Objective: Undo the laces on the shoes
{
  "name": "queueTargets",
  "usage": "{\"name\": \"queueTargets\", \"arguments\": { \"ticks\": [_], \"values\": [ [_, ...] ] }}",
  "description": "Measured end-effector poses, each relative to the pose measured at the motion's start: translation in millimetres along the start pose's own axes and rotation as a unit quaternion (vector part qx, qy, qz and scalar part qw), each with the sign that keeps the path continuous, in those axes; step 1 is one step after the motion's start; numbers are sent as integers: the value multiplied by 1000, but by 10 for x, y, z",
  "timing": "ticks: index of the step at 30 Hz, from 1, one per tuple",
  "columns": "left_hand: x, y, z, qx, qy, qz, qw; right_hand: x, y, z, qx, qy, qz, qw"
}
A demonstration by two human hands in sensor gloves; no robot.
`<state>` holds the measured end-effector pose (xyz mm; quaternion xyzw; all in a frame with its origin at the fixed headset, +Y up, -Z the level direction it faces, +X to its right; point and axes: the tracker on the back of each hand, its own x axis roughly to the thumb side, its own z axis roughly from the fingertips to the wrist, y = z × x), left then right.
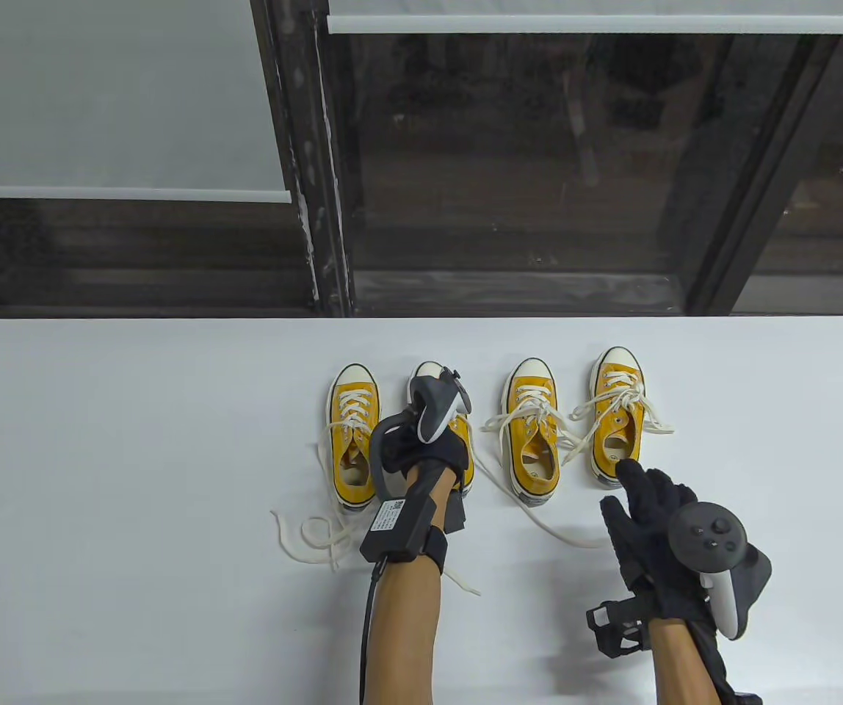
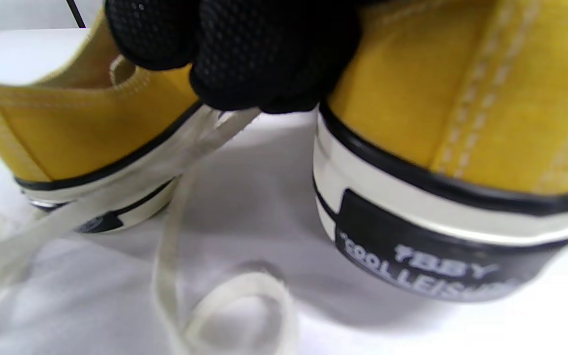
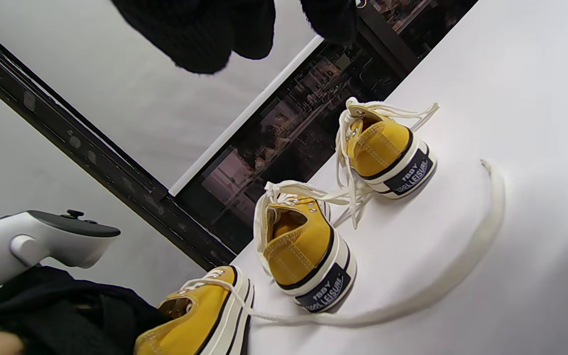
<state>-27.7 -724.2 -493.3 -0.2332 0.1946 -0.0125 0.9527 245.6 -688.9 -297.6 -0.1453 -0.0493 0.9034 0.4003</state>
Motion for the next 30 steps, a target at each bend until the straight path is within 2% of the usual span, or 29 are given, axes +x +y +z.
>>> {"name": "queueTargets", "arguments": {
  "ticks": [4,7,8,11,14,17,20,24,30],
  "values": [
    [-28,-32,8,27,11,2,1000,9,17,2,3,-1,4,1000],
    [-77,49,91,27,8,-34,999,12,25,2,3,-1,7,1000],
    [-113,95,135,28,-3,-17,999,13,24,4,4,-1,6,1000],
    [-240,271,355,29,-29,5,999,15,20,6,4,-2,3,1000],
    [-391,407,653,74,-46,10,996,7,23,4,4,0,-1,1000],
    [-585,432,979,100,-80,33,991,17,49,7,10,-2,4,1000],
    [-792,340,1291,136,-120,69,981,27,90,10,20,-5,15,1000],
    [-1072,123,1559,163,-167,77,969,40,108,13,24,-7,18,1000],
    [-1329,-210,1624,163,-204,105,959,63,180,12,35,-10,44,998]
  ]
}}
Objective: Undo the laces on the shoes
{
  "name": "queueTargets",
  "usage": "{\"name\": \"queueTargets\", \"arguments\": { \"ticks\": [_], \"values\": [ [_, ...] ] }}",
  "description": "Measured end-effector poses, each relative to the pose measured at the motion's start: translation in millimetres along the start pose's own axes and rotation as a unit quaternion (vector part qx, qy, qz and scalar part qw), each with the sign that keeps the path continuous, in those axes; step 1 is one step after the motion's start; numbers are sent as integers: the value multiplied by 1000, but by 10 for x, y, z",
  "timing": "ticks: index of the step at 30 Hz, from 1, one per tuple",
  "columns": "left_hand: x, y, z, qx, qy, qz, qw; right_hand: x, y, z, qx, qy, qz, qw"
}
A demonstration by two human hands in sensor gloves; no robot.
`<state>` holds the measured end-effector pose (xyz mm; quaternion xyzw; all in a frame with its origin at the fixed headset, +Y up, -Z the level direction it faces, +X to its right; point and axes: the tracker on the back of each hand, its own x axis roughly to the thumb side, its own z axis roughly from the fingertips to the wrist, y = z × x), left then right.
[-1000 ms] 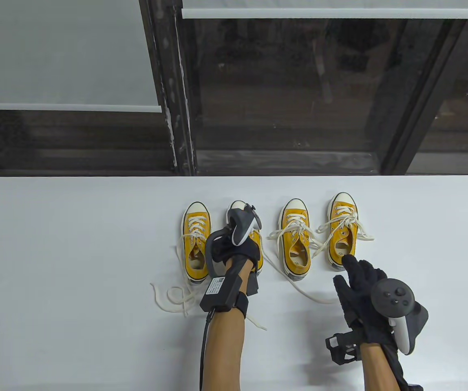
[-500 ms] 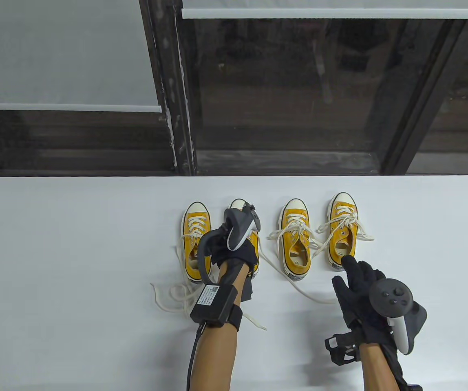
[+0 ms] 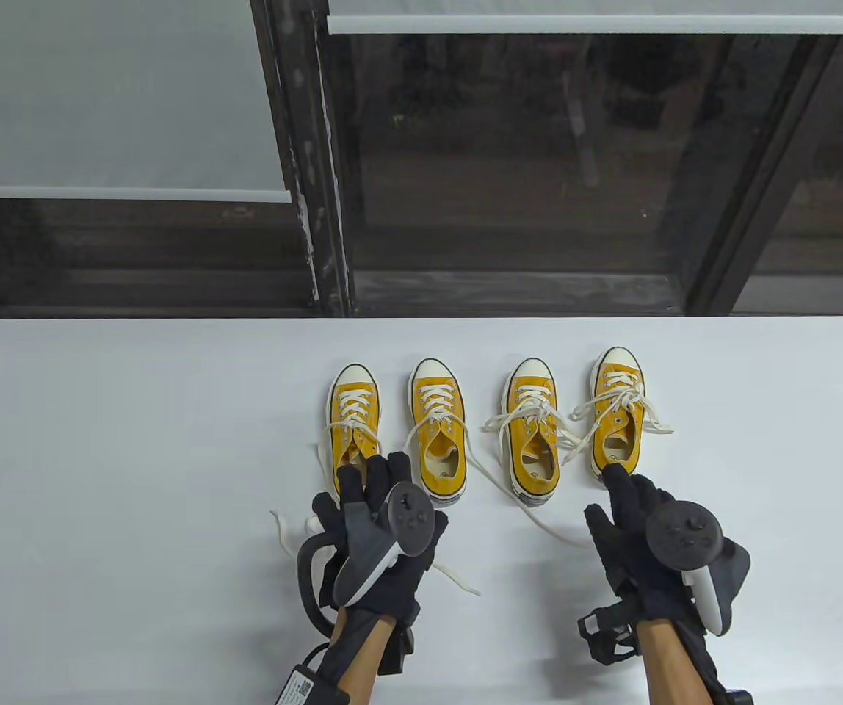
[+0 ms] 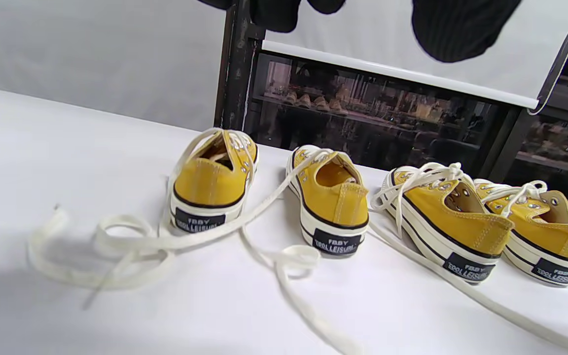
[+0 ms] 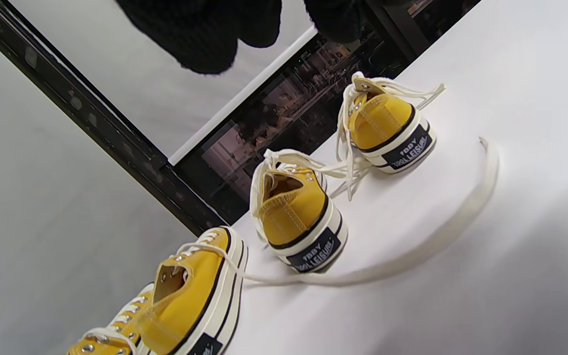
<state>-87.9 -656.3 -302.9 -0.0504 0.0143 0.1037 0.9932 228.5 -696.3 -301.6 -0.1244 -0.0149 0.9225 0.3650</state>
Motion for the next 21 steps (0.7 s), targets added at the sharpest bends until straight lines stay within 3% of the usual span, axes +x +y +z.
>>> {"name": "queueTargets", "arguments": {
  "ticks": [4,11,15,21],
  "values": [
    [-62,-140,9,-6,-5,21,1000,25,71,-13,24,2,9,1000],
    [34,-263,39,-8,-23,-16,1000,215,63,-86,57,21,20,998],
    [41,-242,47,-2,-25,-17,1000,428,32,-327,127,63,84,986],
    [14,-244,32,-4,-20,-12,1000,640,159,-769,170,111,128,971]
  ]
}}
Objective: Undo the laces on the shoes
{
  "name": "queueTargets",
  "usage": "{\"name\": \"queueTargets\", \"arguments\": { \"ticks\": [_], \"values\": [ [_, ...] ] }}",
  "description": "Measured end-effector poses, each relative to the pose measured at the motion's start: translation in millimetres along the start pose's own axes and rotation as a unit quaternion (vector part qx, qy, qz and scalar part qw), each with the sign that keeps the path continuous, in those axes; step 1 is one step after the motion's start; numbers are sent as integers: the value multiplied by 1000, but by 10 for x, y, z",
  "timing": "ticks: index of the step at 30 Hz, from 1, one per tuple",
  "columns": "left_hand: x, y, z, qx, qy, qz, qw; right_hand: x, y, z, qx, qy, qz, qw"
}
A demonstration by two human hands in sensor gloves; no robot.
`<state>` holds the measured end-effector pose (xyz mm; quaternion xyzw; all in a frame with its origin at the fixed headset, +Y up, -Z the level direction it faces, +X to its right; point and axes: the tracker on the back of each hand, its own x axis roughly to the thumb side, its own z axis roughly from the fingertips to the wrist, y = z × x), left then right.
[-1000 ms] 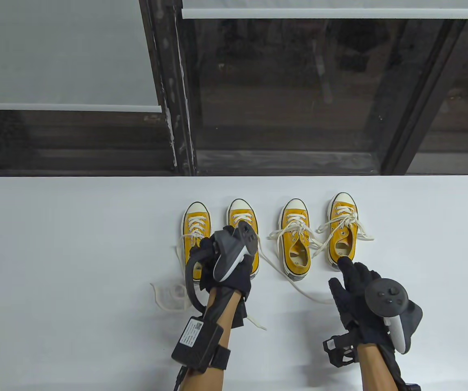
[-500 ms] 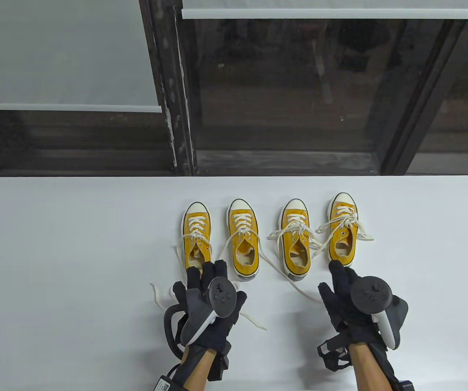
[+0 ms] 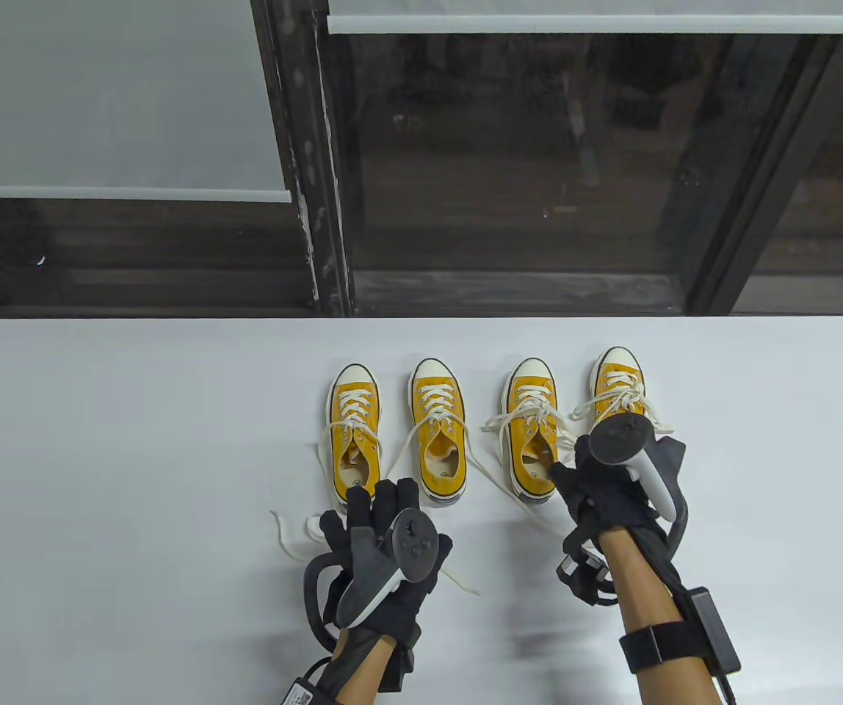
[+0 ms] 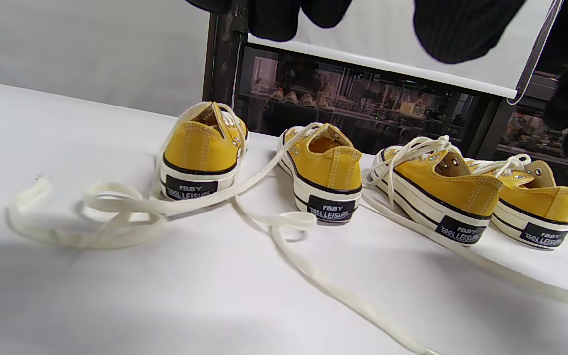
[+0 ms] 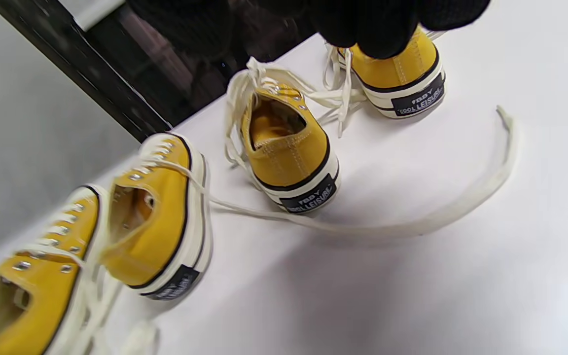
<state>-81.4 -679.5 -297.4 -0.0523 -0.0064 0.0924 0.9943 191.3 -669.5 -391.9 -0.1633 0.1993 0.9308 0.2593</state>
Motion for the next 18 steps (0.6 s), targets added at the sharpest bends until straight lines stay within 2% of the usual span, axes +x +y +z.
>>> {"name": "queueTargets", "arguments": {
  "ticks": [11,16,18],
  "values": [
    [18,7,-4,-5,4,-10,1000,125,216,-764,5,96,85,992],
    [-14,25,-6,-2,12,-7,1000,154,292,-957,-30,92,122,988],
    [-29,29,-8,-1,15,-6,1000,200,283,-950,-70,75,150,983]
  ]
}}
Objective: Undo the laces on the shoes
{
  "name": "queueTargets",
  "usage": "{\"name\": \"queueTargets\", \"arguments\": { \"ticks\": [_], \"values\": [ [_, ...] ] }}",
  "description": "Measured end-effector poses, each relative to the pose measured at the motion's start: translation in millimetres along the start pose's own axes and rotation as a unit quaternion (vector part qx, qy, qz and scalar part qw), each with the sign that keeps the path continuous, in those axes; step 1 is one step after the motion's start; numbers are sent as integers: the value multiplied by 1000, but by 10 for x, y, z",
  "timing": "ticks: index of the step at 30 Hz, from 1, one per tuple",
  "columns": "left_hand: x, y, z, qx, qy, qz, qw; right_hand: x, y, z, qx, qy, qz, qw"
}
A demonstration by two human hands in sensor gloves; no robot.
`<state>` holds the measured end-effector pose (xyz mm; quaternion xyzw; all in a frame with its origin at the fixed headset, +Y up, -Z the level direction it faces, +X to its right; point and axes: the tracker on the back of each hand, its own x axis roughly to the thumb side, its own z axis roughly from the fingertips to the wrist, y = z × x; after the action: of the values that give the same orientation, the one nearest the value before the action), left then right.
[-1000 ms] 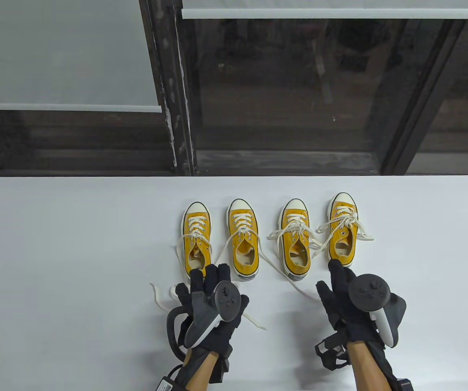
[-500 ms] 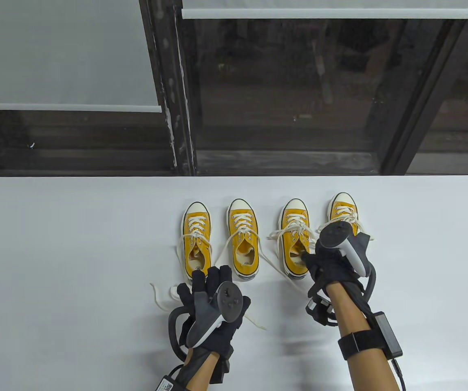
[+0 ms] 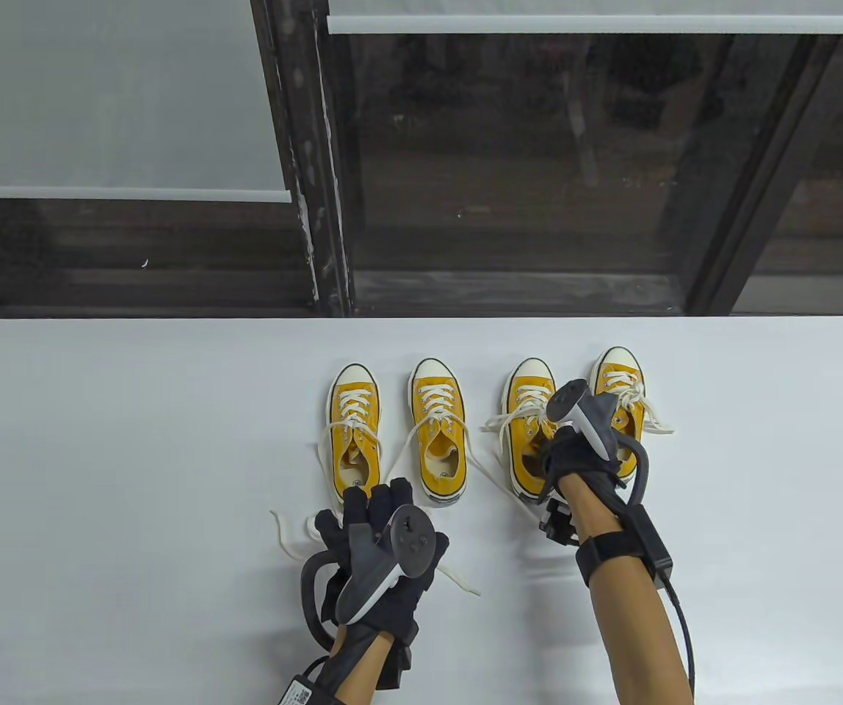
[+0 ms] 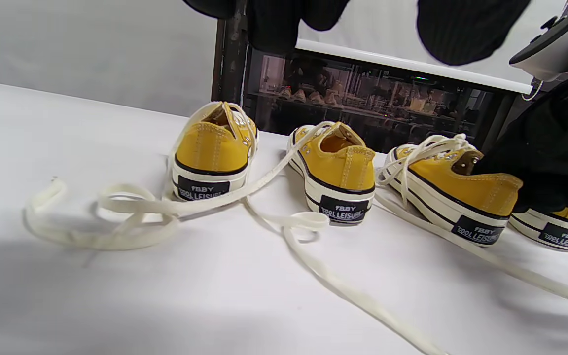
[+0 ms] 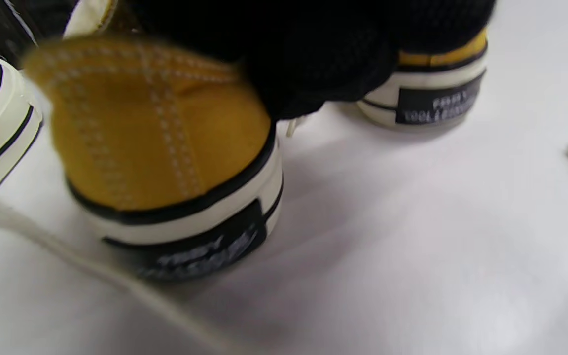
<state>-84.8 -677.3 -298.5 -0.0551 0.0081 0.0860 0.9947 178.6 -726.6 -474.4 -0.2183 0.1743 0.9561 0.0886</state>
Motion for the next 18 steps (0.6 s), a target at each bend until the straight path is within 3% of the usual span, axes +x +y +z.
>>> {"name": "queueTargets", "arguments": {
  "ticks": [2,7,18],
  "values": [
    [-10,0,-3,0,3,0,1000,20,-45,42,-29,-11,22,999],
    [-17,-3,4,1,4,0,1000,-30,-229,271,-90,-43,-16,995],
    [-22,-21,12,-7,-2,5,1000,-304,-638,1063,-138,-100,-73,983]
  ]
}}
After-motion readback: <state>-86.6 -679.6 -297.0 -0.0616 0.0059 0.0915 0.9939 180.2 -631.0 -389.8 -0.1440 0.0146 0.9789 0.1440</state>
